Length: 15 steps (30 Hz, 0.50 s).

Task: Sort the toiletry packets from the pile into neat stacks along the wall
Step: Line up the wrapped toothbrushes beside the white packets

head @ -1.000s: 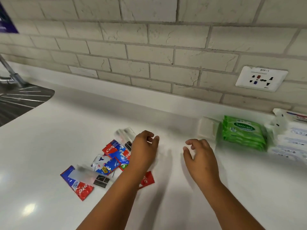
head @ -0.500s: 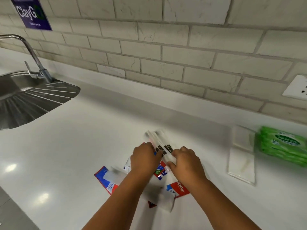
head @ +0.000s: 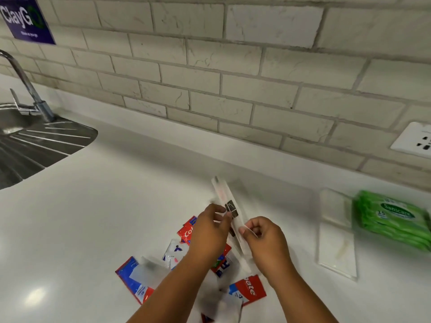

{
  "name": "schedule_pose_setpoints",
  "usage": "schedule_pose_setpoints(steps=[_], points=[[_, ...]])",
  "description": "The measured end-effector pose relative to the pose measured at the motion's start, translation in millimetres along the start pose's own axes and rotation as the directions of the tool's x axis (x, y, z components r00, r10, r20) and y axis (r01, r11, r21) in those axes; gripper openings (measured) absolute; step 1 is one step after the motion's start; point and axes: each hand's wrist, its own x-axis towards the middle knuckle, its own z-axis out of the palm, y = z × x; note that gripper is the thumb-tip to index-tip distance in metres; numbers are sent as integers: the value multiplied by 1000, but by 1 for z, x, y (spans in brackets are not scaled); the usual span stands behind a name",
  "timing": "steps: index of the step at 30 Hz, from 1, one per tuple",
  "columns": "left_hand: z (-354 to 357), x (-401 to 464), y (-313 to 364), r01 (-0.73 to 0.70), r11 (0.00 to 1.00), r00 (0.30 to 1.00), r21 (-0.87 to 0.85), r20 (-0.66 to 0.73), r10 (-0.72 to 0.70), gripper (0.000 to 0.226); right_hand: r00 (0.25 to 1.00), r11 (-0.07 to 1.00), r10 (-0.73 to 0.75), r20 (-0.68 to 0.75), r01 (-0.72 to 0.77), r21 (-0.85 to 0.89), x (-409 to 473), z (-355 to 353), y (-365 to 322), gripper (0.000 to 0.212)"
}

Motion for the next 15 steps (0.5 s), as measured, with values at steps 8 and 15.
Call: schedule_pose_setpoints(steps=[8,15], points=[[53,32,43,152,922,947,-357,321,-32,25,958,991,106,-268,-79,112,22,-36,28,16],[113,60,55,13,996,897,-84,441,26,17,961,912,-73,-267,-44,-407,38,-54,55,16]])
